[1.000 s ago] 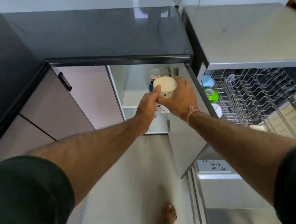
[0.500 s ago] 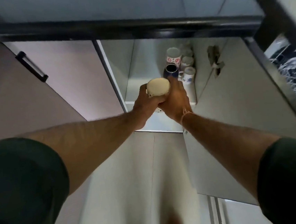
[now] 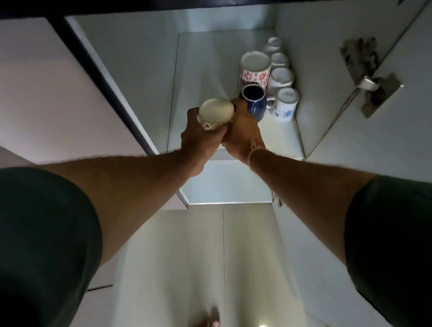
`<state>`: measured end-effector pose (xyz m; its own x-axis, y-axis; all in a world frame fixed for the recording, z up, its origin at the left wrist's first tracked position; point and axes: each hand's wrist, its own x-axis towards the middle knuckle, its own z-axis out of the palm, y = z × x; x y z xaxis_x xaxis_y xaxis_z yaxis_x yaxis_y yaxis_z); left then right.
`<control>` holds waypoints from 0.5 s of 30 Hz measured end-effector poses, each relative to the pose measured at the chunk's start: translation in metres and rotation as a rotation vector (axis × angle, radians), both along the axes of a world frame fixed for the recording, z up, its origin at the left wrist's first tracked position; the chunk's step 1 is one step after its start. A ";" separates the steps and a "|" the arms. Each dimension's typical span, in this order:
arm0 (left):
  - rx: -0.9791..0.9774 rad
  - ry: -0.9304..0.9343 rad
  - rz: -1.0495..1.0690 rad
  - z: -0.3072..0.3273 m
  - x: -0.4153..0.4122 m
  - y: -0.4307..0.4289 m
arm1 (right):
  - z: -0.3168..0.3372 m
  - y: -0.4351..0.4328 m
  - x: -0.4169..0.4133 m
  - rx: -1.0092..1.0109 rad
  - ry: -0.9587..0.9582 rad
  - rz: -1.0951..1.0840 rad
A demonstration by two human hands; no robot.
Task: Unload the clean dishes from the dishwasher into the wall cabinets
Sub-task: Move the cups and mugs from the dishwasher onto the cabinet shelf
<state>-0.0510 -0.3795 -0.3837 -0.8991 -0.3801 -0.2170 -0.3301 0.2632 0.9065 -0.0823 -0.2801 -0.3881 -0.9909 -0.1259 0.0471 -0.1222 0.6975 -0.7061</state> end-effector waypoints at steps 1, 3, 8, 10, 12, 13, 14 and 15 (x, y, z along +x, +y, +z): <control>-0.014 0.006 0.006 -0.003 -0.007 -0.001 | -0.002 -0.001 -0.007 0.033 0.029 -0.005; -0.055 0.019 0.012 -0.007 -0.021 -0.003 | -0.005 -0.008 -0.018 -0.004 0.045 -0.059; -0.043 0.060 0.067 -0.012 -0.063 -0.012 | 0.001 -0.022 -0.033 0.129 0.110 -0.057; -0.008 0.085 0.112 -0.011 -0.081 -0.015 | 0.004 -0.026 -0.035 0.092 0.130 -0.093; 0.026 0.081 0.147 -0.011 -0.100 -0.018 | 0.007 -0.031 -0.035 -0.032 0.064 -0.149; 0.033 0.081 0.156 -0.011 -0.110 -0.021 | 0.009 -0.033 -0.036 -0.108 0.033 -0.156; 0.034 0.079 0.159 -0.011 -0.120 -0.023 | 0.010 -0.036 -0.037 -0.169 0.011 -0.153; 0.044 0.084 0.150 -0.011 -0.131 -0.024 | 0.011 -0.039 -0.036 -0.206 -0.023 -0.147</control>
